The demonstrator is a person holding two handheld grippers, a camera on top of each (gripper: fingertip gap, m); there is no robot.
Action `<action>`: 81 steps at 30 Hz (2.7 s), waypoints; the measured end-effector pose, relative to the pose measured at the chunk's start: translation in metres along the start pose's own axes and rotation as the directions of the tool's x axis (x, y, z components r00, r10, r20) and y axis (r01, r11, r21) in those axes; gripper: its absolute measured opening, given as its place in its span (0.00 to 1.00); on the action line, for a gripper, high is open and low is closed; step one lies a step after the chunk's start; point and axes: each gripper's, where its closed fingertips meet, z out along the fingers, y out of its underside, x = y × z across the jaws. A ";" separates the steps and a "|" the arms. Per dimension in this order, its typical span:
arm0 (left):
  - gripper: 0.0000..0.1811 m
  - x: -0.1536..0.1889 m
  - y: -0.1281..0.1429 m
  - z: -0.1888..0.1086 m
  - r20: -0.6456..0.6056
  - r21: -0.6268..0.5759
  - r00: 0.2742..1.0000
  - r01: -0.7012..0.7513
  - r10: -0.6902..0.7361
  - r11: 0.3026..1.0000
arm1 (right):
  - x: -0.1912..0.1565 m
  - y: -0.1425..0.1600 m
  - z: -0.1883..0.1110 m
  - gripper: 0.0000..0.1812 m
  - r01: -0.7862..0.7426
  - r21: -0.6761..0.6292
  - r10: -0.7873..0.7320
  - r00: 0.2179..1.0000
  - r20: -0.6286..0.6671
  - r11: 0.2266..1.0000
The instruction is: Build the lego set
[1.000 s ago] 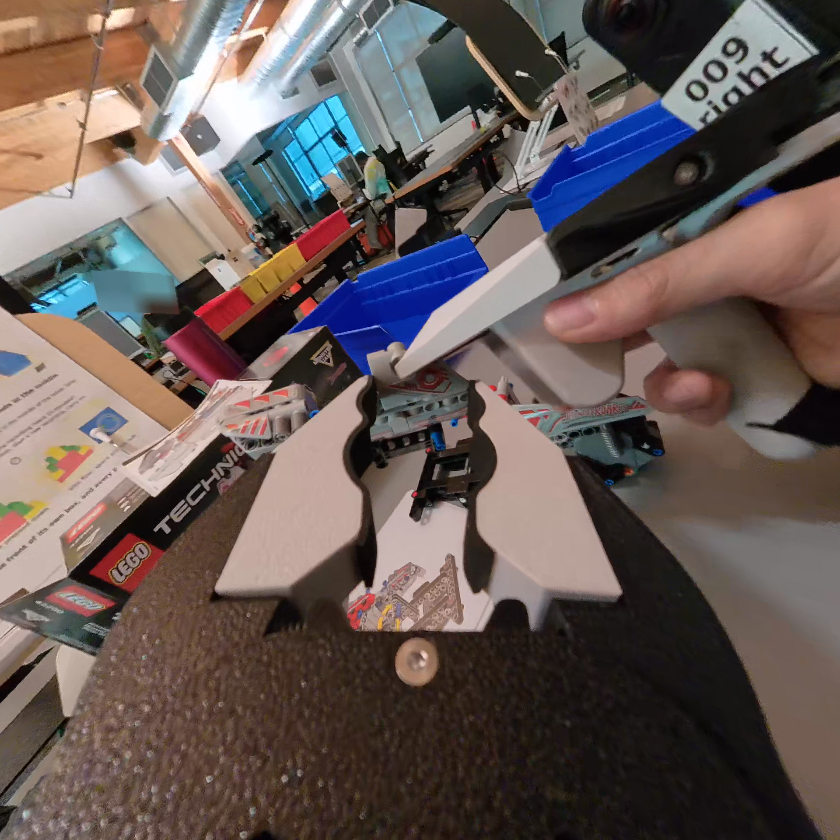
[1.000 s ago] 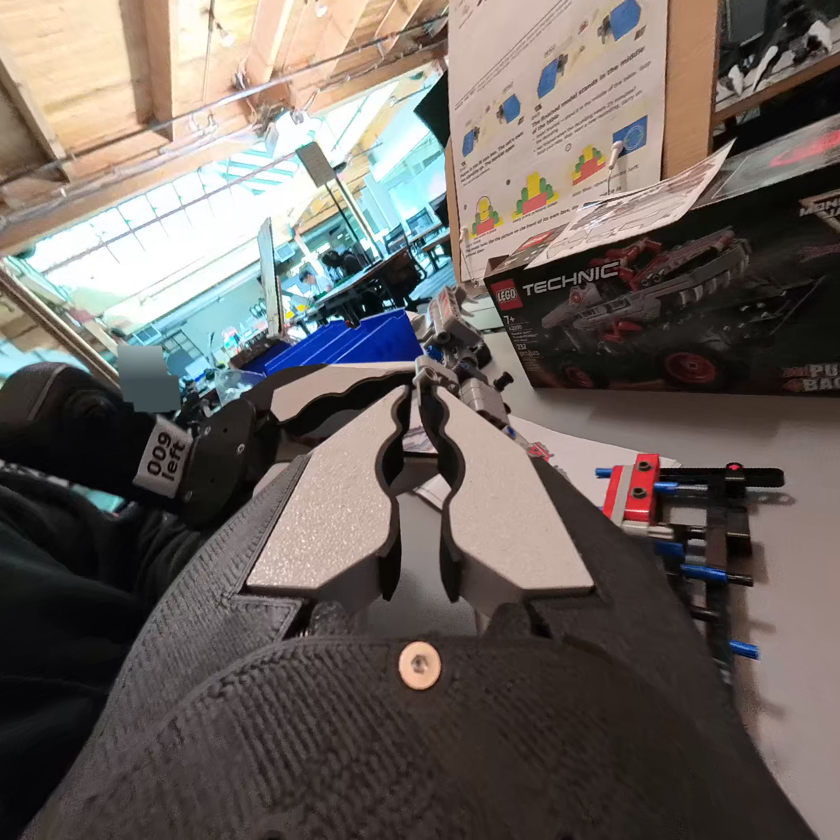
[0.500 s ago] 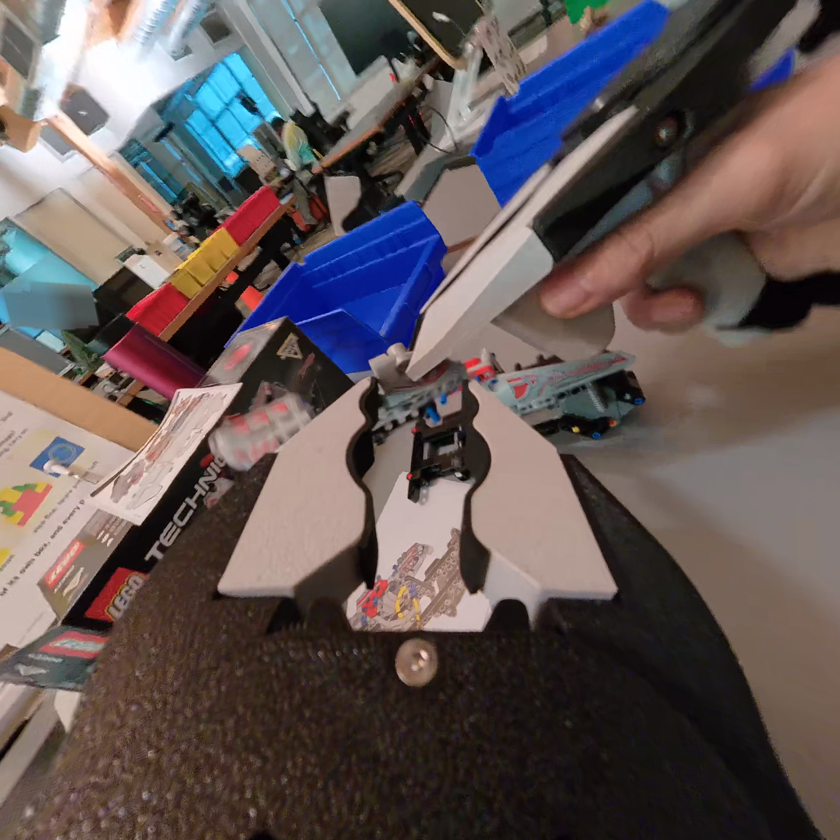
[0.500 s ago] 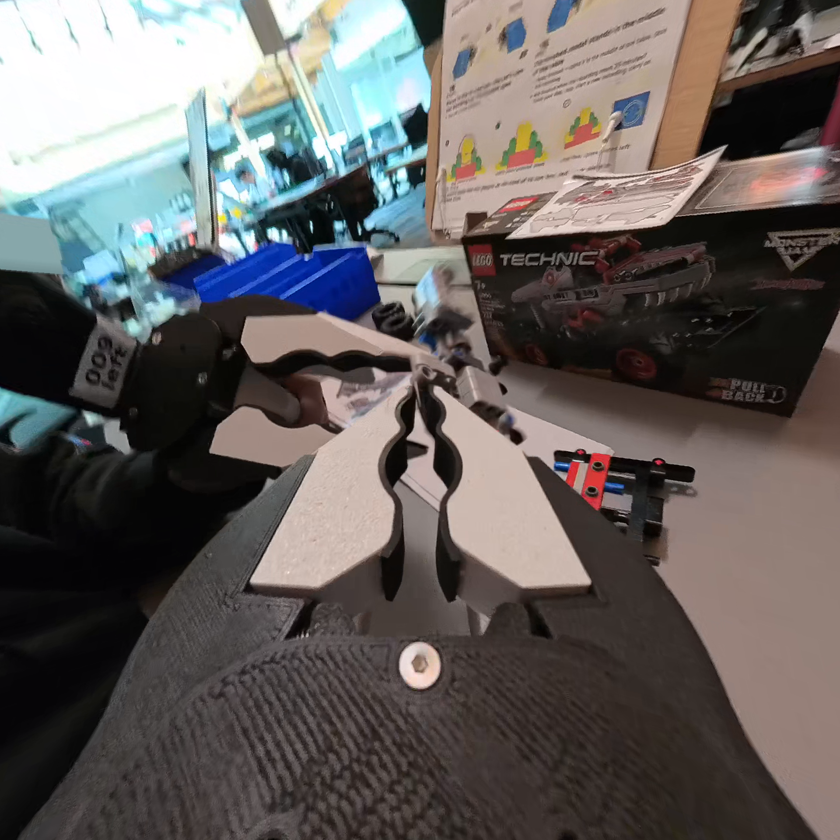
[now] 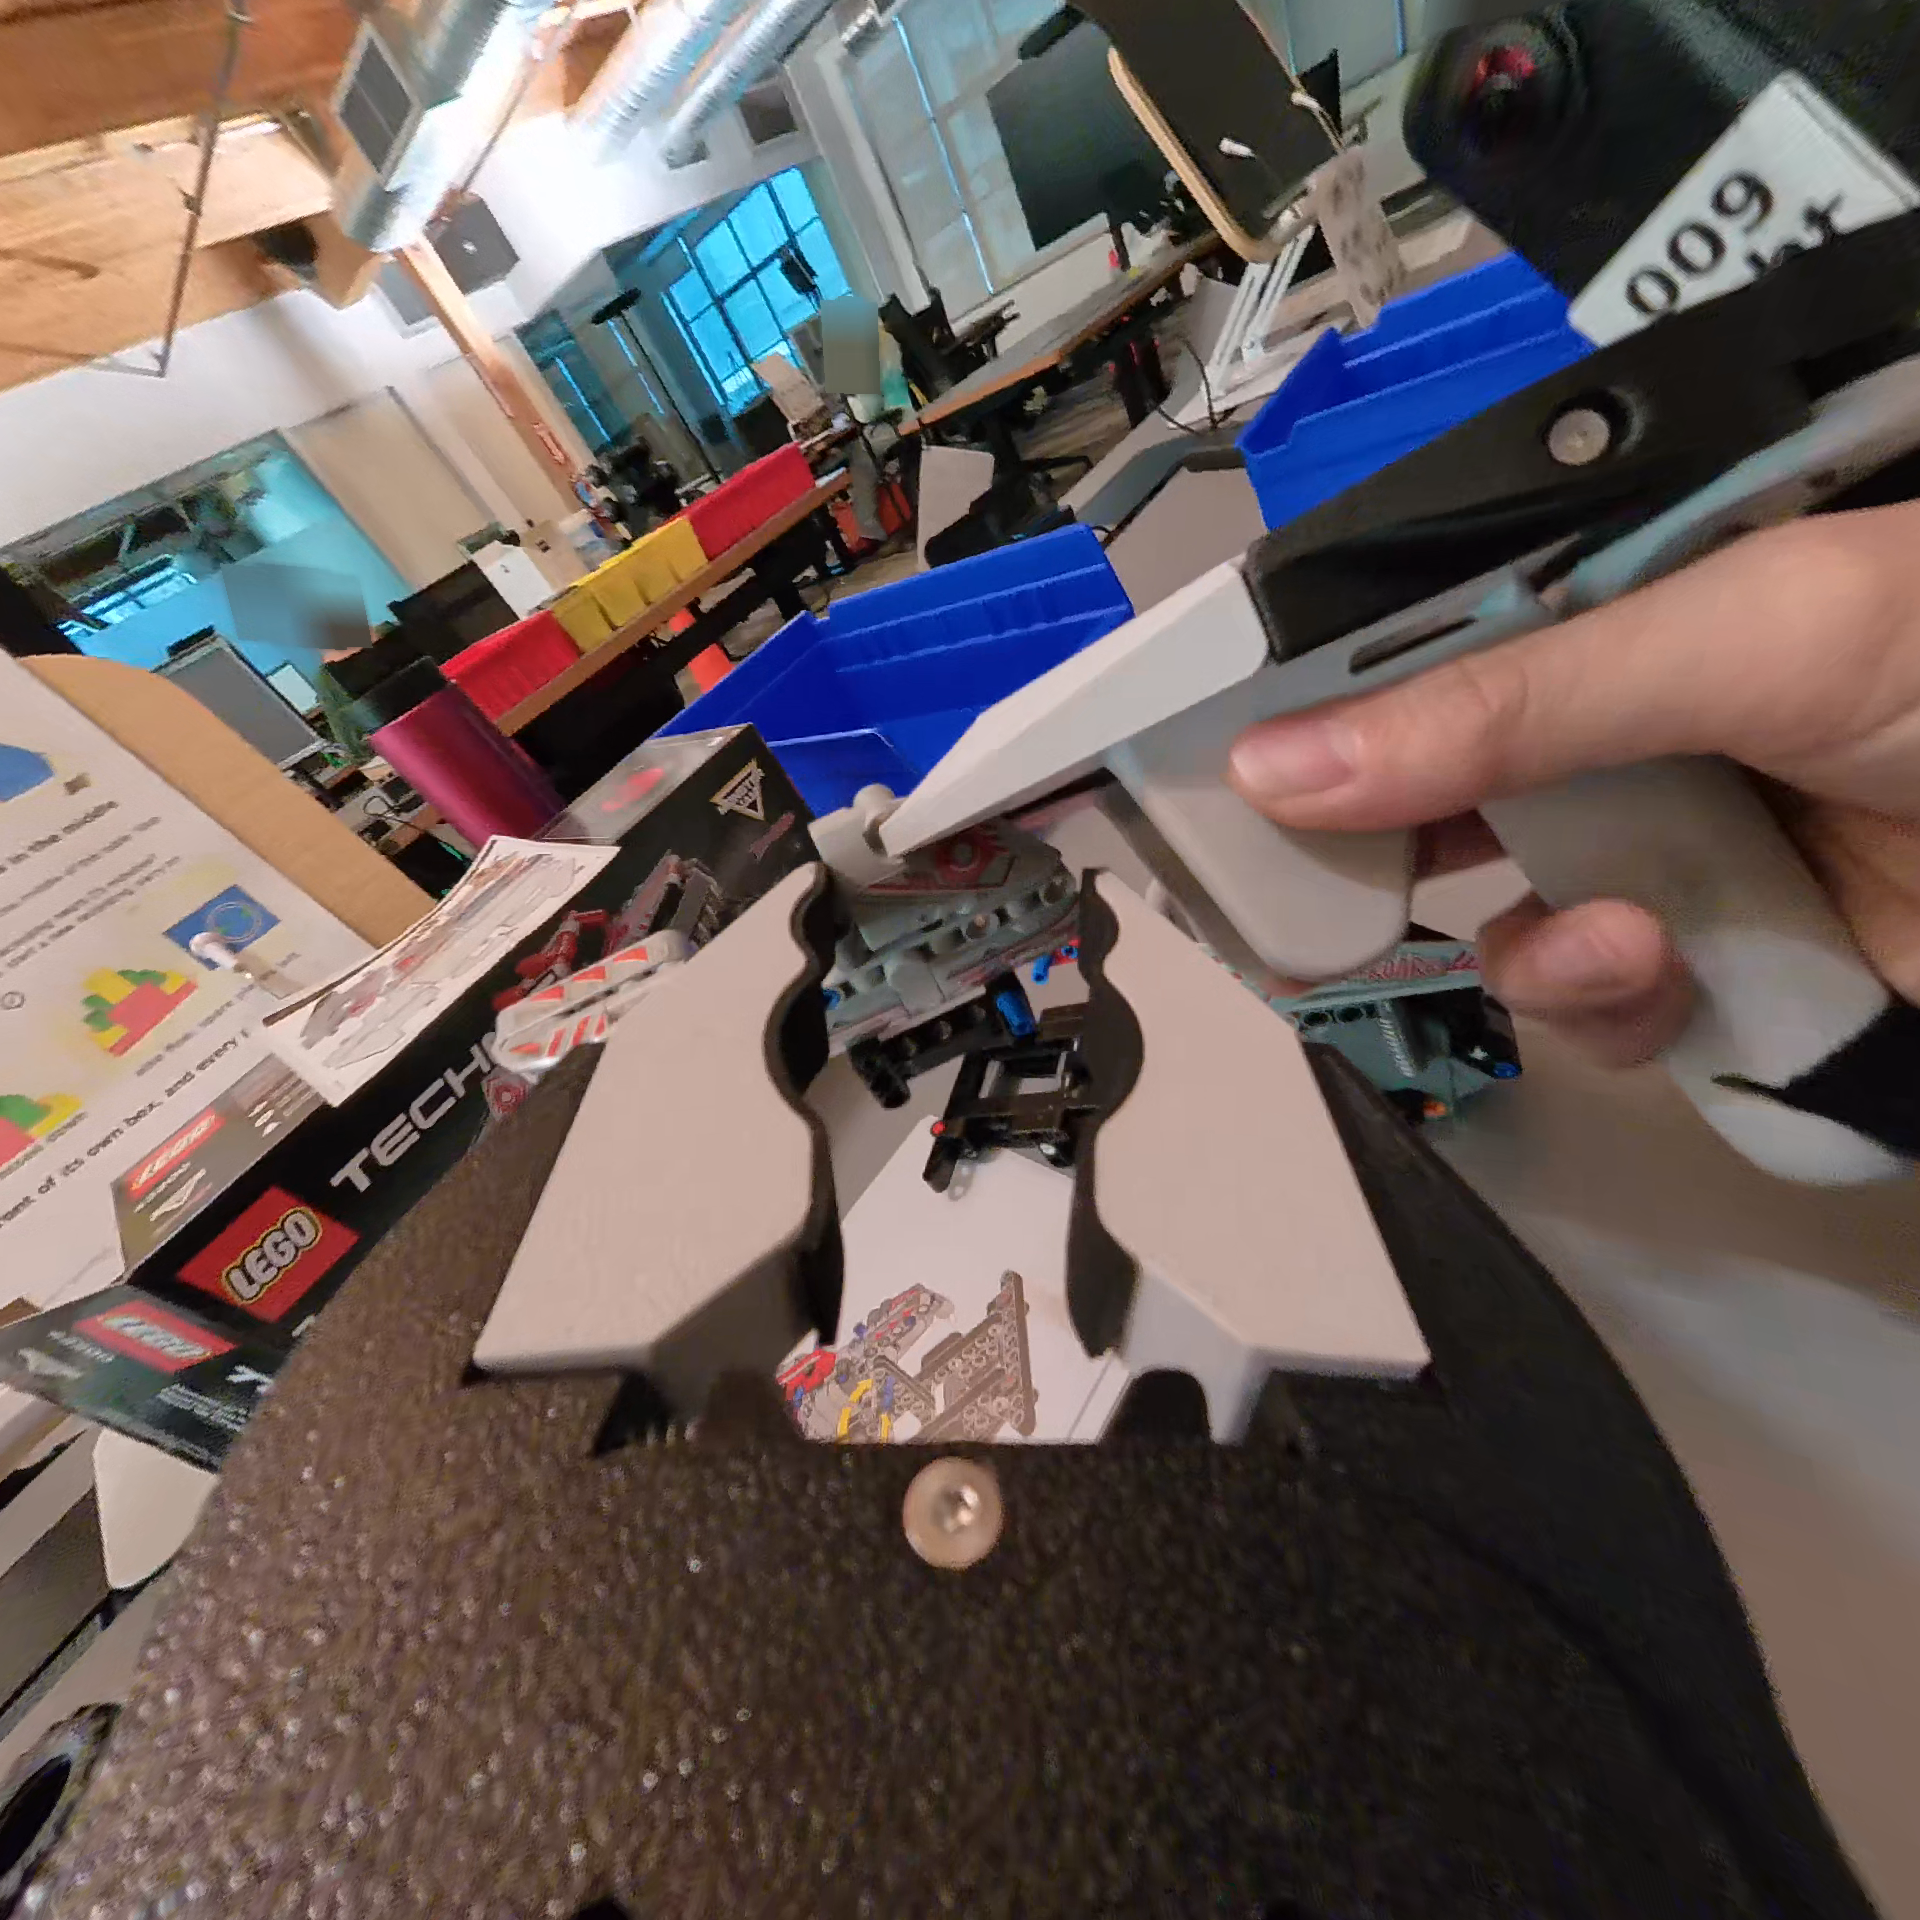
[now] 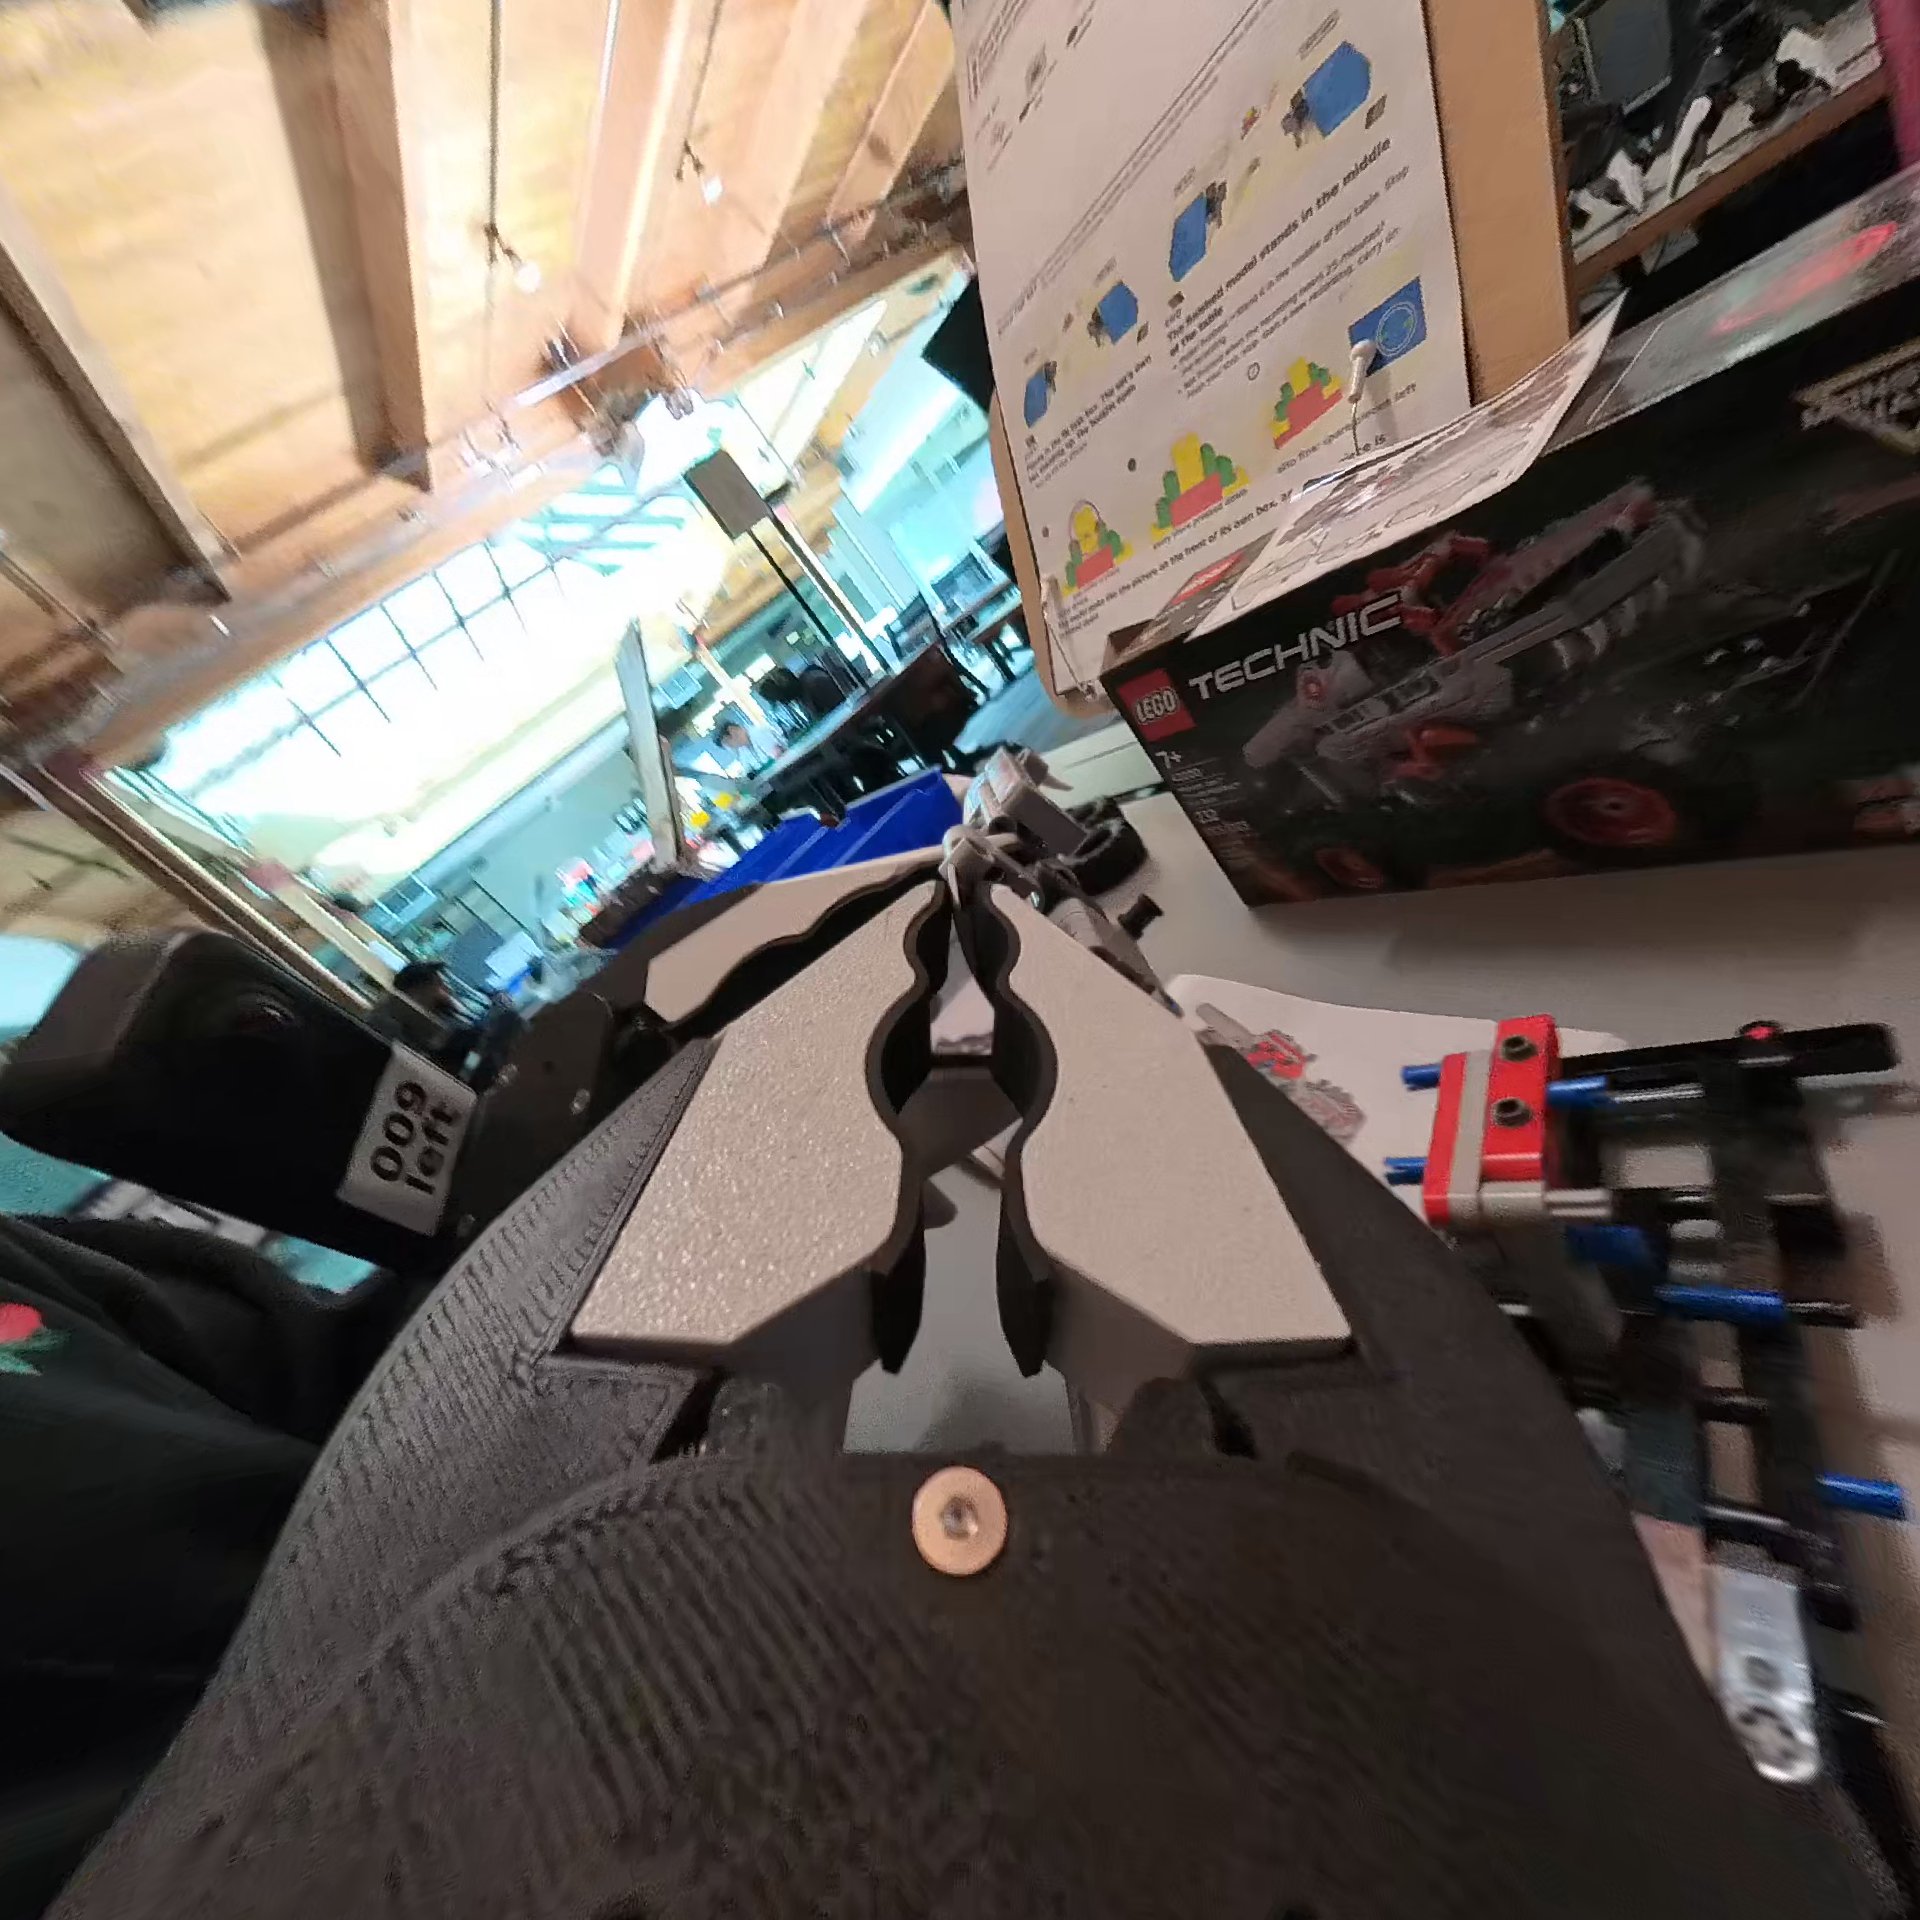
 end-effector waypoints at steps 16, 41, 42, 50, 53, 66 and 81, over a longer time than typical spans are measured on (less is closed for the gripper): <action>0.23 0.004 -0.002 -0.003 -0.034 0.025 0.994 -0.105 0.106 0.994 | -0.005 0.003 -0.010 0.06 -0.022 -0.108 0.028 0.998 0.062 0.994; 0.21 0.022 0.018 0.006 -0.080 0.004 0.997 0.017 -0.016 1.000 | 0.020 0.032 -0.010 0.01 0.128 -0.190 -0.160 0.974 -0.163 0.973; 0.21 0.022 0.018 0.005 -0.088 0.005 0.996 0.025 -0.024 1.000 | 0.020 0.033 -0.011 0.01 0.143 -0.197 -0.177 0.970 -0.166 0.970; 0.18 0.028 0.037 0.005 -0.217 -0.083 0.963 0.145 -0.160 0.986 | 0.035 -0.003 -0.053 0.10 0.406 -0.322 -0.479 0.857 -0.193 0.856; 0.18 0.038 0.044 0.008 -0.313 -0.132 0.906 0.256 -0.285 0.958 | 0.063 -0.005 -0.068 0.17 0.429 -0.376 -0.504 0.854 -0.126 0.821; 0.17 0.054 0.052 0.025 -0.458 -0.224 0.753 0.416 -0.472 0.881 | 0.093 0.020 -0.067 0.13 0.670 -0.297 -0.545 0.733 0.407 0.680; 0.17 0.060 0.055 0.034 -0.459 -0.212 0.728 0.466 -0.509 0.859 | 0.094 0.042 -0.051 0.06 0.548 -0.388 -0.379 0.818 0.433 0.741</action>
